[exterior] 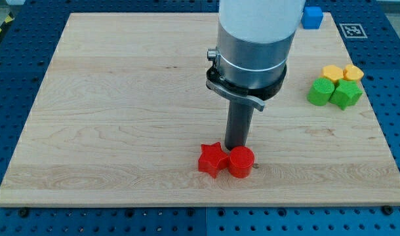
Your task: Move the green star along with green circle towards the left side
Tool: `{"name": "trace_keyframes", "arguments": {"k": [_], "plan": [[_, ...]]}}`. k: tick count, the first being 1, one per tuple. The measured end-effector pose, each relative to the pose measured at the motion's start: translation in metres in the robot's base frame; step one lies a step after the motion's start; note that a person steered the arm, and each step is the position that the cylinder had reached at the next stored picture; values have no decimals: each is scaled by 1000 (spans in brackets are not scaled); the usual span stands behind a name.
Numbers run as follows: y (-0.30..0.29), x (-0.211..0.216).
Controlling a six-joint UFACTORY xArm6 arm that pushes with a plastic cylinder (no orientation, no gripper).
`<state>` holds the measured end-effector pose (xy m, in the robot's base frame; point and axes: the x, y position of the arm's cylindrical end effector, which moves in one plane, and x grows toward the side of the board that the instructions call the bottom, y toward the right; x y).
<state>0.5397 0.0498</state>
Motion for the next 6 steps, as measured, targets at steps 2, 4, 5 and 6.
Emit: {"name": "trace_keyframes", "arguments": {"k": [2,4,5,6], "plan": [[0,10],[1,-46],[2,-46],[12,-46]]}}
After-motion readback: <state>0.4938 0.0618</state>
